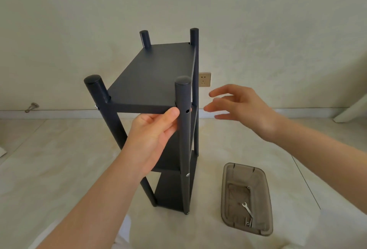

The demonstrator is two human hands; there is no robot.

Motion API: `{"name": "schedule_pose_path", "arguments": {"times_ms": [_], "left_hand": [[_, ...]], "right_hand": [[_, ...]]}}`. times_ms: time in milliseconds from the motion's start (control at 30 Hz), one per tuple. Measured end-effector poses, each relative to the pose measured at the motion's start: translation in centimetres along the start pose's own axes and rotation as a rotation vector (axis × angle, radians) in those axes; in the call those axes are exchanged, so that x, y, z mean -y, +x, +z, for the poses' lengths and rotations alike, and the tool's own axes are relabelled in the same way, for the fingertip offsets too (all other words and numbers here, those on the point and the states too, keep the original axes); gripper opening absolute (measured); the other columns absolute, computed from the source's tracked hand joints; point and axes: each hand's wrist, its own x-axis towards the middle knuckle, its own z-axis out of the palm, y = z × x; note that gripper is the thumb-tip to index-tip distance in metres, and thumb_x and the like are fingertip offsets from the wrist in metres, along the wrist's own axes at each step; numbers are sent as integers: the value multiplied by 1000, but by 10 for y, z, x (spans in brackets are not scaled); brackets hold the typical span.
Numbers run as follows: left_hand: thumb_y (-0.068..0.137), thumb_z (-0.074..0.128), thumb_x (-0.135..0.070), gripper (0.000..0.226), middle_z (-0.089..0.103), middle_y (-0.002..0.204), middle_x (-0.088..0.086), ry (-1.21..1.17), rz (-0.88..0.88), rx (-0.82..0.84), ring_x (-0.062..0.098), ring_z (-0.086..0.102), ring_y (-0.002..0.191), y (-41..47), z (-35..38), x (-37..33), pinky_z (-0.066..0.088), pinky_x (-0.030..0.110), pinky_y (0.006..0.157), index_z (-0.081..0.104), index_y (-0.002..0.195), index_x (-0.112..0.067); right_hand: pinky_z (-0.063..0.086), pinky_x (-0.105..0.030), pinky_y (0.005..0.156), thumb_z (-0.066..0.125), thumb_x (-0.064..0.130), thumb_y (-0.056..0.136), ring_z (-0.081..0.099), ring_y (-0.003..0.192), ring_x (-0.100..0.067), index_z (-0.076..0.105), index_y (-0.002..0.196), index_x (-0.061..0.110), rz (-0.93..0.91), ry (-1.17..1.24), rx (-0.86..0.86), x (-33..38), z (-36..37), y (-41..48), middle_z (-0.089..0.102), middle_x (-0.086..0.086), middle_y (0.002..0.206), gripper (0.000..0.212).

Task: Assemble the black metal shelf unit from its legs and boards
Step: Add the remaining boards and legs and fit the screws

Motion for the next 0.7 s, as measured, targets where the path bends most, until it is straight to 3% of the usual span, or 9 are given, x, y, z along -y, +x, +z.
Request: {"name": "schedule_pose_path", "arguments": {"times_ms": [167, 267, 333, 433, 500, 533, 600, 667, 700], "left_hand": [[65, 74, -33, 49, 74, 117, 3, 4, 36, 5, 20, 70, 111, -1, 0, 2, 52, 34, 97, 66, 109, -13], [64, 76, -31, 51, 74, 118, 4, -6, 61, 15, 23, 69, 113, 3, 2, 4, 53, 38, 101, 66, 111, -12], [69, 75, -26, 42, 74, 118, 6, -44, 85, 60, 24, 69, 113, 4, 6, 5, 56, 36, 97, 68, 109, -13], [72, 74, -21, 33, 74, 116, 7, -92, 100, 77, 24, 70, 112, 5, 13, 7, 59, 29, 86, 71, 104, -14], [72, 74, -21, 33, 75, 115, 7, -103, 101, 74, 24, 70, 112, 5, 17, 9, 59, 28, 85, 71, 104, -13], [72, 74, -21, 33, 74, 116, 7, -100, 102, 75, 23, 70, 112, 5, 18, 10, 59, 28, 86, 71, 105, -13], [72, 74, -21, 35, 74, 116, 7, -92, 96, 71, 23, 70, 112, 5, 21, 11, 59, 29, 87, 70, 106, -14], [71, 74, -21, 34, 74, 116, 7, -95, 95, 77, 23, 70, 112, 5, 22, 11, 59, 27, 84, 71, 104, -15], [71, 74, -21, 33, 74, 116, 7, -92, 98, 78, 23, 70, 112, 5, 22, 11, 59, 27, 84, 71, 104, -16]], "right_hand": [[56, -25, 78, 57, 21, 97, 67, 96, -17, 65, 112, 9, 397, -426, 297, -107, 7, 24, 71, -2, 102, 21], [51, -21, 61, 54, 24, 97, 64, 79, -15, 64, 107, 9, 581, -589, 447, -168, 14, 22, 69, 5, 85, 21], [45, -23, 55, 51, 22, 98, 57, 64, -15, 60, 95, 11, 706, -594, 475, -199, 21, 16, 62, 2, 76, 15], [40, -25, 61, 48, 26, 102, 52, 65, -22, 49, 66, 9, 719, -644, 405, -238, 38, -2, 52, -7, 69, 39], [38, -25, 63, 45, 32, 104, 46, 59, -19, 36, 62, 15, 733, -659, 363, -257, 54, -18, 42, -3, 66, 46], [38, -25, 61, 43, 35, 104, 41, 56, -15, 34, 64, 15, 754, -632, 359, -265, 61, -26, 39, -1, 67, 46], [40, -27, 66, 39, 37, 105, 36, 58, -11, 47, 81, 6, 820, -599, 374, -277, 73, -37, 42, -1, 76, 41], [39, -26, 69, 37, 37, 106, 41, 63, -12, 51, 113, 0, 836, -589, 409, -288, 81, -44, 49, -5, 90, 40], [39, -27, 71, 38, 36, 106, 48, 71, -15, 49, 118, 0, 831, -589, 429, -291, 85, -47, 52, -8, 98, 40]]}}
